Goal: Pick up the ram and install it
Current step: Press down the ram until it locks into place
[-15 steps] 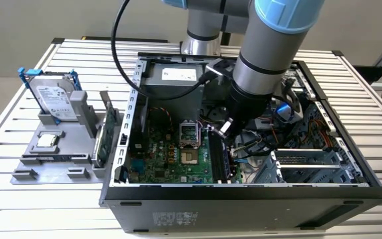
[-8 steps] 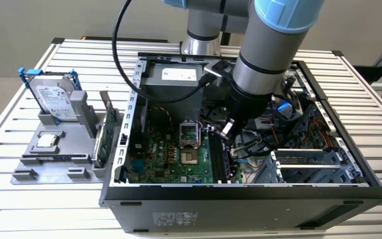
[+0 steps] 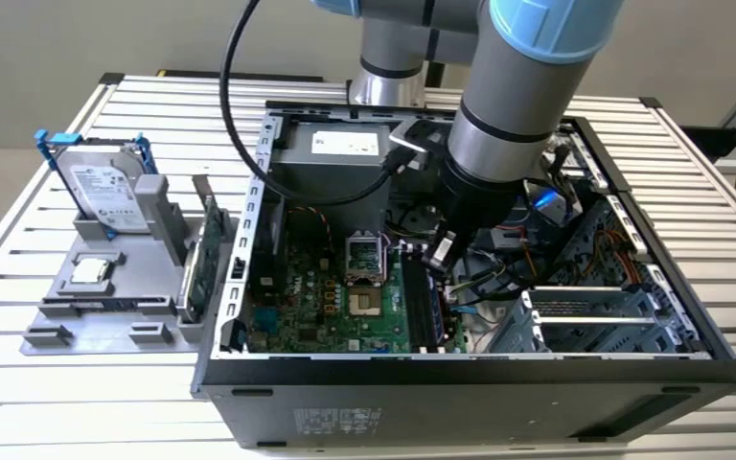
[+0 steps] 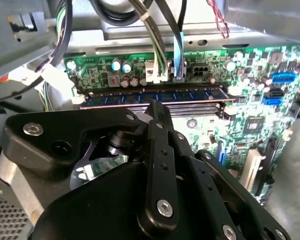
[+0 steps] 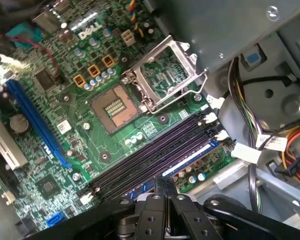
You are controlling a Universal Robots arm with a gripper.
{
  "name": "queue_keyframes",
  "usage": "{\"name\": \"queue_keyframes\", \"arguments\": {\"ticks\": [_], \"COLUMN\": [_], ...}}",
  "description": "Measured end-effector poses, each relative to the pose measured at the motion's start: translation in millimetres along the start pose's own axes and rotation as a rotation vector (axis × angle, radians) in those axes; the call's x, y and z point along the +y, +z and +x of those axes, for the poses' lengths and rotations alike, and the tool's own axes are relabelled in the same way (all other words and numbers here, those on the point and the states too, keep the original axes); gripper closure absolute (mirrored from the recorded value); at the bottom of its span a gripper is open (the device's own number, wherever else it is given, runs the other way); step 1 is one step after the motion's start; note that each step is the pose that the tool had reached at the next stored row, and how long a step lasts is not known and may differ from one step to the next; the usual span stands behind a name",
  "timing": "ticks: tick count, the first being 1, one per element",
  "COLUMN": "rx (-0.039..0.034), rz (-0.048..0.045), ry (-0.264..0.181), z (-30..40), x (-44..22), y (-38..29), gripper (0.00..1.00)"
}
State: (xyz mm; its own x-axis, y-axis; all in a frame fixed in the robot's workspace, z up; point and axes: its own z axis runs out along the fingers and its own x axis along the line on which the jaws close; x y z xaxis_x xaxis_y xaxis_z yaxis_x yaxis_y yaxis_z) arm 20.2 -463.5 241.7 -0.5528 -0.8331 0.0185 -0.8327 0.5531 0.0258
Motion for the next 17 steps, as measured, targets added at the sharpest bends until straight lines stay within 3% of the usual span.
{"name": "queue_keyframes", "arguments": {"ticks": [17], "rx": [0.0068], "rz": [0.0049], "ry": [-0.262], "z": [-0.5], "x": [0.4], "y": [0.0], "gripper": [1.00]}}
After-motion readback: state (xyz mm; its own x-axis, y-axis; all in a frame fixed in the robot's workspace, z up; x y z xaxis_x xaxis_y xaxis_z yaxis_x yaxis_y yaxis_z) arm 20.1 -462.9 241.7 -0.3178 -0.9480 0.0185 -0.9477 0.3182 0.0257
